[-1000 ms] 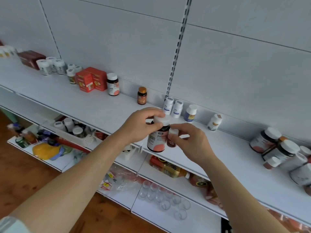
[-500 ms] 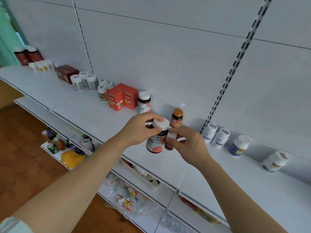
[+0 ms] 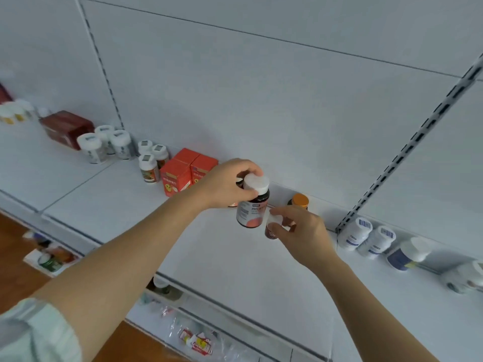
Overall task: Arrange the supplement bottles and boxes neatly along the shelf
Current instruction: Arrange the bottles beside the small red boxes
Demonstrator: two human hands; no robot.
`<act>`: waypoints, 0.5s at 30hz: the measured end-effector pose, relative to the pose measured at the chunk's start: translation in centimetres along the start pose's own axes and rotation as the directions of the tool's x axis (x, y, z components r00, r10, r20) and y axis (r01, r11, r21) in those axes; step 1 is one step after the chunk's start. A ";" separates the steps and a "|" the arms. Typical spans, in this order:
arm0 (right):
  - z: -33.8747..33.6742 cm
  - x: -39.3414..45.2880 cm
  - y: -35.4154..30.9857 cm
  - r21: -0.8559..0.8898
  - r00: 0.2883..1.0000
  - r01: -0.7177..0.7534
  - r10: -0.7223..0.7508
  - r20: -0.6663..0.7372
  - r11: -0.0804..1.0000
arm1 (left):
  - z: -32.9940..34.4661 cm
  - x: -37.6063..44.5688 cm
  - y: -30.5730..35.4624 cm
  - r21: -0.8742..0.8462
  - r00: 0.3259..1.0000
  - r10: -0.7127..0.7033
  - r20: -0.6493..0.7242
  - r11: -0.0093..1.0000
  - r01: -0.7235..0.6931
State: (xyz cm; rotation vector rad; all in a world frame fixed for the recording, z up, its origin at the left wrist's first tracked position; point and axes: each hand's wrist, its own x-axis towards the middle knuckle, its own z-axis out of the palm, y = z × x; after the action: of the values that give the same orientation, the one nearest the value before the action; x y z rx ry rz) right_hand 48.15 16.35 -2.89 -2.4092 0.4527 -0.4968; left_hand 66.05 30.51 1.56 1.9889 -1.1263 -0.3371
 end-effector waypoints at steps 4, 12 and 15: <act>1.2 0.1 -1.2 -0.041 0.994 -0.094 0.091 -0.066 0.995 | -1.0 3.4 -1.1 0.030 0.990 0.085 0.115 0.996 -0.089; 3.6 -1.1 -1.8 -0.059 0.972 -0.194 0.184 -0.147 0.979 | -0.4 6.6 -3.8 0.230 0.968 0.190 0.165 0.947 -0.225; 3.8 -1.2 -1.7 -0.072 0.971 -0.191 0.178 -0.162 0.979 | 0.5 6.7 -4.6 0.292 0.956 0.264 0.131 0.911 -0.291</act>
State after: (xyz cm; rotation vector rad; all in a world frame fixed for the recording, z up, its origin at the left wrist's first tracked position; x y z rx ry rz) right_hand 49.13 20.08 -4.83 -2.3894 0.7737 -0.5940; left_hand 72.31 26.11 -1.23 2.0554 -1.5791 -0.1030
